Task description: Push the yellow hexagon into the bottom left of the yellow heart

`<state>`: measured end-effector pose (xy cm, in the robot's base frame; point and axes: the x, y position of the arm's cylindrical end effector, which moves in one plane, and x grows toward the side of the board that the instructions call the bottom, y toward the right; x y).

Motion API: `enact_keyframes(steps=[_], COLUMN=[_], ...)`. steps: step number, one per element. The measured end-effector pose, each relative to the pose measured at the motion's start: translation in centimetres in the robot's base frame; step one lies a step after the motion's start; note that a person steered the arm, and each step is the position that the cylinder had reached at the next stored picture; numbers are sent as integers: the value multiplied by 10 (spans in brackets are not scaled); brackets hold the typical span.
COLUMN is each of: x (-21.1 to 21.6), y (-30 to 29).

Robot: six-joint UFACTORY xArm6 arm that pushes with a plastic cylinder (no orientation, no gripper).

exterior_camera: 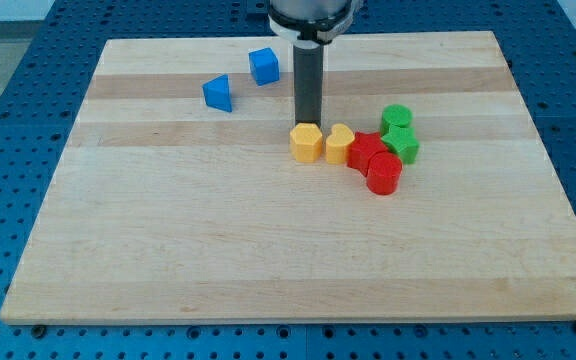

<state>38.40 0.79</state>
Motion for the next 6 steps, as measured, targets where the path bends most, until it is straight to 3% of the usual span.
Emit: enact_keyframes(steps=[1,3,6], x=[8,7,52], y=[0,-56,-34])
